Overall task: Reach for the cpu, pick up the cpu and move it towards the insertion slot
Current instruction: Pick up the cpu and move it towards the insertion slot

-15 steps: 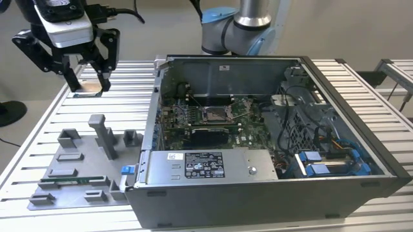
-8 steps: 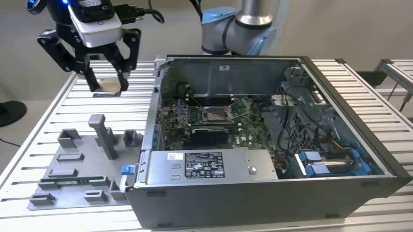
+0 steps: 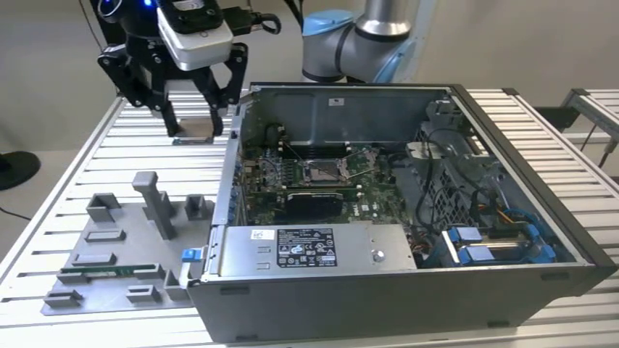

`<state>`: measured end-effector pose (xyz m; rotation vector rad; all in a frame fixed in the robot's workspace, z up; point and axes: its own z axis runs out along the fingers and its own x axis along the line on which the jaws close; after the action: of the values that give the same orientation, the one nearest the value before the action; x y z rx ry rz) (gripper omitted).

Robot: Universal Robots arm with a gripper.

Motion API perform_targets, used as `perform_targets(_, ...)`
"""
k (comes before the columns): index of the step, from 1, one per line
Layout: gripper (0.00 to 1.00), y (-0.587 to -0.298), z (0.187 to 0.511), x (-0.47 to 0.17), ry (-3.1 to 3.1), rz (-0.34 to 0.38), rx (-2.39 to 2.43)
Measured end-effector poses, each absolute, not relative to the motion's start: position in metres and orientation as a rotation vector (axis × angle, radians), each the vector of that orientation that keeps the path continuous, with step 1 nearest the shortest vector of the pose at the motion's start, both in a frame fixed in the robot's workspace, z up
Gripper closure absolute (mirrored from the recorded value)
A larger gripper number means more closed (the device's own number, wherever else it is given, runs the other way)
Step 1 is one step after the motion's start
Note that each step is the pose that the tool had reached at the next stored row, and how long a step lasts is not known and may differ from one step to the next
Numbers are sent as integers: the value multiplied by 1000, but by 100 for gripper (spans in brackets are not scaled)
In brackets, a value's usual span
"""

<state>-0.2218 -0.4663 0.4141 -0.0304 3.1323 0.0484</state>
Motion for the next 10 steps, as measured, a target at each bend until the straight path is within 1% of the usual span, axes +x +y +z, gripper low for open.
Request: perform_targets(10, 100, -466, 414, -176, 3132, 48, -30)
